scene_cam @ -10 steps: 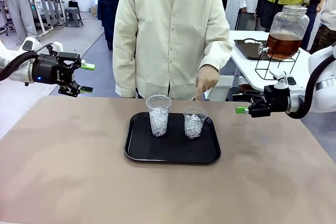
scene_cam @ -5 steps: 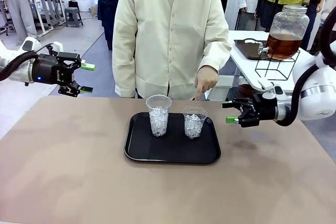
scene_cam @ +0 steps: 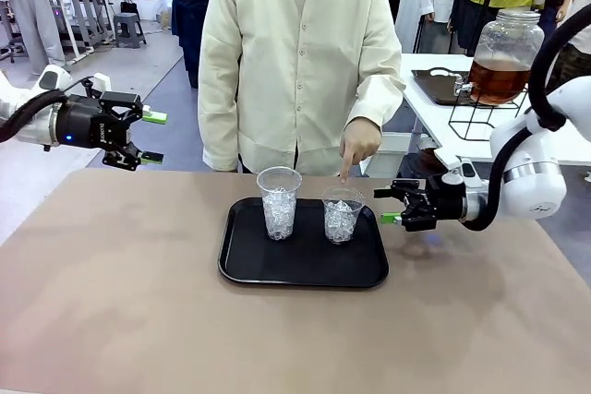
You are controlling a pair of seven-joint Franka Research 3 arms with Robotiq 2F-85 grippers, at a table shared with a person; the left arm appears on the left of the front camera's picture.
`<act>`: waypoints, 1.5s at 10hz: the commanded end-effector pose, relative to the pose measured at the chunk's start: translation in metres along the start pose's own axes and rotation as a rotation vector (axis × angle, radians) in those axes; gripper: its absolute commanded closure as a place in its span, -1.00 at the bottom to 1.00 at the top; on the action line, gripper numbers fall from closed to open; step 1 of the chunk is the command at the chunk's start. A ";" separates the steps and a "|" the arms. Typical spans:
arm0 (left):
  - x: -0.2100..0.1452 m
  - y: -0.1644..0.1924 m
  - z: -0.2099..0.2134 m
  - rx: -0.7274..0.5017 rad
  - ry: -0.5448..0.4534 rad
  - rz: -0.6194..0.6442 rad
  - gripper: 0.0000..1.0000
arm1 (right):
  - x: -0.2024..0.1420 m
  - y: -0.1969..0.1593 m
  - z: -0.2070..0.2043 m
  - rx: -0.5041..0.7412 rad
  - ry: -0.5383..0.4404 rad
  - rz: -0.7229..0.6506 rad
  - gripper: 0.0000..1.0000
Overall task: Pour the drink into the iced cup.
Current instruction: Pick up the iced cup indicated by the human and present it to them.
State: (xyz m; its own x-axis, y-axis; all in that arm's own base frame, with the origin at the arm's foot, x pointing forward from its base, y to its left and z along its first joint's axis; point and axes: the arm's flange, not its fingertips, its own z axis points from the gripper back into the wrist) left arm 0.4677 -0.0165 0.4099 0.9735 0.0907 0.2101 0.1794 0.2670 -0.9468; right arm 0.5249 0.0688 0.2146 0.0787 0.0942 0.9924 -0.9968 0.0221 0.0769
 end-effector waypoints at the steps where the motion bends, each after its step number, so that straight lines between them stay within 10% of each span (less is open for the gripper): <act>1: 0.000 -0.001 0.000 -0.002 -0.001 0.006 -1.00 | -0.002 -0.008 -0.013 -0.003 -0.025 0.036 -1.00; 15: 0.000 -0.001 0.000 -0.002 -0.001 0.006 -1.00 | -0.011 -0.023 -0.063 0.088 -0.008 -0.017 -1.00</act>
State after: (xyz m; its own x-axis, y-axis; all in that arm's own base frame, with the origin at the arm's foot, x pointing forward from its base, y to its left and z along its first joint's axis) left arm 0.4677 -0.0164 0.4098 0.9735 0.0909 0.2100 0.1793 0.2670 -0.9469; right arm 0.5392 0.1226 0.1932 0.0769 0.0846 0.9934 -0.9942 -0.0686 0.0828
